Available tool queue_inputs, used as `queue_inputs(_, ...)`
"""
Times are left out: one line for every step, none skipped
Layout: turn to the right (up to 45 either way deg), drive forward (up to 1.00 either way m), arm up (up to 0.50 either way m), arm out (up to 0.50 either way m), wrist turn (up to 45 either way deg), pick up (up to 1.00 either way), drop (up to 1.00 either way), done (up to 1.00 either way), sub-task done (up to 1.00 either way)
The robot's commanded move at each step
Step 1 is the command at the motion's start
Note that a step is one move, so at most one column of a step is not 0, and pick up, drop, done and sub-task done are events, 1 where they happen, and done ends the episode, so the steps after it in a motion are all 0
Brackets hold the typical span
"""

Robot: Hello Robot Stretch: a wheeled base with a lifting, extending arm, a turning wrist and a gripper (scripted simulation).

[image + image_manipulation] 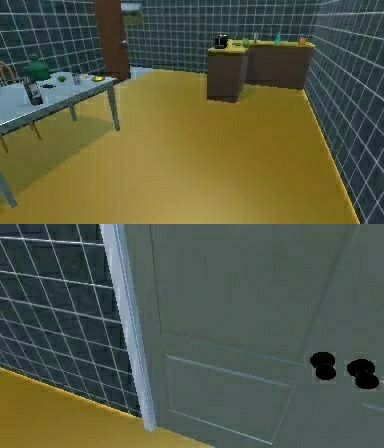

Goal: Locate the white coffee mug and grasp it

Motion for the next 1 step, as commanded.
queue_inputs(-45.0, 0.0, 0.0, 0.0, 0.0, 0.0, 0.0, 0.0, 0.0)
